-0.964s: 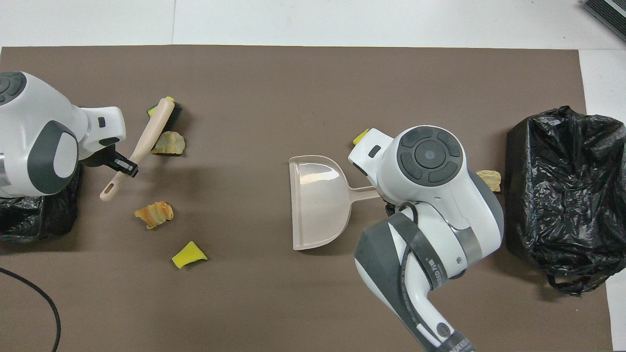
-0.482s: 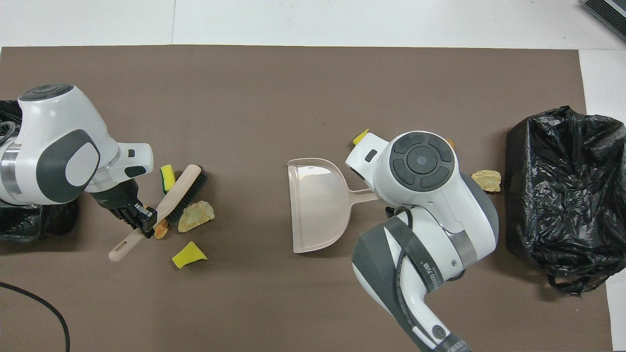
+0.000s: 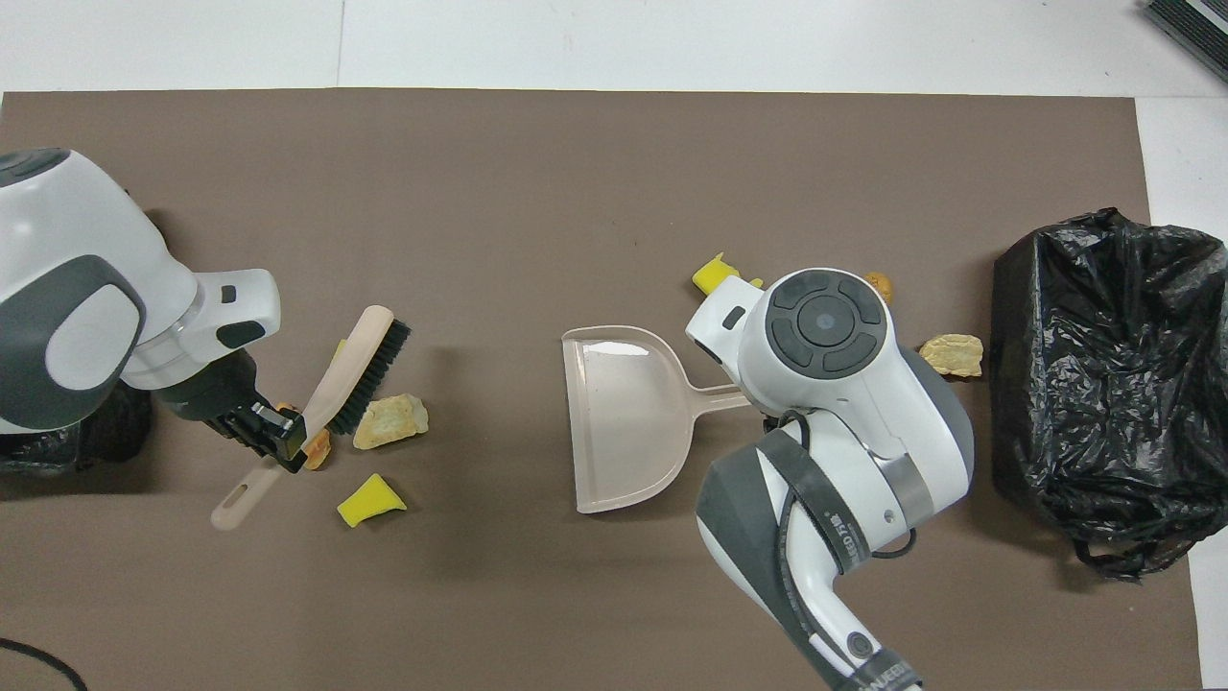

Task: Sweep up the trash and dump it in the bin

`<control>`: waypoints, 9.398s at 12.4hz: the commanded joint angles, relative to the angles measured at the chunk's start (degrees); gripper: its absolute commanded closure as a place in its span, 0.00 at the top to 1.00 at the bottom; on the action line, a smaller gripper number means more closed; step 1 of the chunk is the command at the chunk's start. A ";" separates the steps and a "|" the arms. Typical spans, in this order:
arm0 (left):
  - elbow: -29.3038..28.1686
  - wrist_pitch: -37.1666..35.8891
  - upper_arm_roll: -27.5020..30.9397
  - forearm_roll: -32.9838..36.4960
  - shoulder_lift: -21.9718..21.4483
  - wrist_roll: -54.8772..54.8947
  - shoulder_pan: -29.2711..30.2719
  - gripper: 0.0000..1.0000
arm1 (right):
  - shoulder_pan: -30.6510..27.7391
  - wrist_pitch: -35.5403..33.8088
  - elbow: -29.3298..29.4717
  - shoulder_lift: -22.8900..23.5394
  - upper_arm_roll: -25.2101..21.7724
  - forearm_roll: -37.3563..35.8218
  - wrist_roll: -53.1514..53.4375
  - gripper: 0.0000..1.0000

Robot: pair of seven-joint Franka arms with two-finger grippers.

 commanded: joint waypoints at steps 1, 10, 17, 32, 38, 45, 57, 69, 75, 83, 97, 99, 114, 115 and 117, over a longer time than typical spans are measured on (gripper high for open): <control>-1.35 -2.33 0.83 -1.06 -3.48 -4.12 0.61 0.00 | -0.31 0.98 -2.39 -1.97 0.53 -0.71 -0.24 0.00; -27.61 25.50 0.84 9.58 -14.19 -18.02 8.69 0.00 | 0.05 8.79 -8.96 -4.86 0.53 -3.17 5.78 0.00; -34.67 35.36 0.13 9.49 -13.26 -31.12 -2.35 0.00 | 1.54 10.21 -10.91 -5.93 0.53 -3.17 9.59 0.00; -24.05 43.73 -0.92 -14.22 -3.22 -36.31 -31.63 0.00 | 1.54 9.51 -11.00 -6.01 0.53 -3.17 10.48 0.00; -20.43 35.93 -3.38 -13.72 -6.28 -48.51 -32.00 0.00 | -0.04 14.76 -15.47 -7.68 0.45 -2.74 9.69 0.00; -21.65 18.86 -3.29 -4.23 -11.56 -65.58 -26.90 0.00 | 0.75 16.37 -16.80 -8.56 0.53 -1.33 10.56 0.00; -37.83 12.78 -3.29 5.53 -23.26 -76.22 -16.53 0.00 | 0.75 16.28 -16.89 -8.56 0.53 -1.33 9.86 0.00; -31.00 44.94 -3.91 -7.98 -6.49 -68.49 -30.06 0.00 | 1.54 16.28 -16.98 -8.30 0.45 -1.33 9.95 0.00; -23.51 49.17 -10.75 -9.41 -2.08 -60.41 -30.94 0.00 | 0.49 16.45 -16.98 -8.04 0.45 -1.24 10.21 0.00; -18.76 36.00 -13.23 -7.40 -4.45 -62.34 -29.71 0.00 | -3.64 17.60 -16.71 -10.32 0.44 8.77 1.26 0.00; -20.41 19.81 -12.43 0.00 -16.65 -71.74 -30.06 0.00 | -6.10 17.96 -16.63 -11.28 0.18 16.59 -7.62 0.00; -24.89 22.26 -12.70 -1.75 -19.55 -72.00 -30.85 0.00 | -6.98 16.20 -16.19 -13.04 -0.08 16.78 -9.11 0.00; -36.69 46.71 -12.87 -7.03 -14.21 -74.82 -44.39 0.00 | -40.18 -6.14 2.09 -11.73 -0.78 18.80 -36.25 0.00; -36.78 47.14 -12.79 -7.03 -13.34 -74.56 -44.39 0.00 | -42.90 -5.52 2.10 -11.73 -0.78 16.97 -39.41 0.00; -36.69 46.89 -12.79 -7.03 -12.71 -73.85 -44.30 0.08 | -48.00 -4.38 2.70 -11.73 -0.78 13.63 -42.77 0.00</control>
